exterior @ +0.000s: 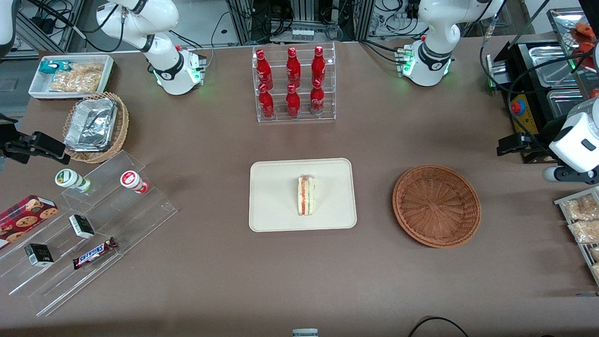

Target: Place sandwich from basket to tray

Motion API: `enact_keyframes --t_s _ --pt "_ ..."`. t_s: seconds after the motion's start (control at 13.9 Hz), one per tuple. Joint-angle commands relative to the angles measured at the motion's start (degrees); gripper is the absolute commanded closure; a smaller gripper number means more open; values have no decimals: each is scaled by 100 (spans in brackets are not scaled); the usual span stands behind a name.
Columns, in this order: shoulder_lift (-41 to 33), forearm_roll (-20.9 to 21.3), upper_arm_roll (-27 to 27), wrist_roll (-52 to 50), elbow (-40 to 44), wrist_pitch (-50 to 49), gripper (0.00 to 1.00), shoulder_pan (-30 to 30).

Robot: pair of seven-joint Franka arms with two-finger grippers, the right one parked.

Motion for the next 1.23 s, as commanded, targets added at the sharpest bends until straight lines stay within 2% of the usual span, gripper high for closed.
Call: enact_keyframes --t_s 0.0,0.43,0.72,1.15 --pt "-108 -90 33 -189 -64 -61 0 -21" --pt "-169 -64 -2 -374 -55 -79 0 -65" --pt "-1169 191 -19 -541 -1178 -72 0 -188" --pt "-1101 112 -37 -612 -943 9 0 -197"
